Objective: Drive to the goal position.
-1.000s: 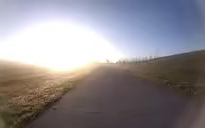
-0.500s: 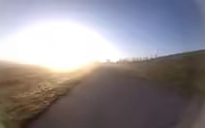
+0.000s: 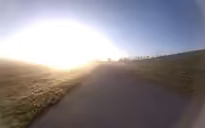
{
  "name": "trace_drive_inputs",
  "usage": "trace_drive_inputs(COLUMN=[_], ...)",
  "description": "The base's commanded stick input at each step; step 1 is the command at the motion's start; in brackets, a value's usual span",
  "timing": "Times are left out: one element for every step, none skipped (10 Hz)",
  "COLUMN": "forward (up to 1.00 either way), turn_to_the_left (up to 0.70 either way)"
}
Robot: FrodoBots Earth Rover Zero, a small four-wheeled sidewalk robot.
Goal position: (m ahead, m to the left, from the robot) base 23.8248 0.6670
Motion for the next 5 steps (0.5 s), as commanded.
trace_drive_inputs(forward=[1.0,1.0,1.0,1.0,1.0], turn_to_the_left=[0.0,0.0,0.0,0.0,0.0])
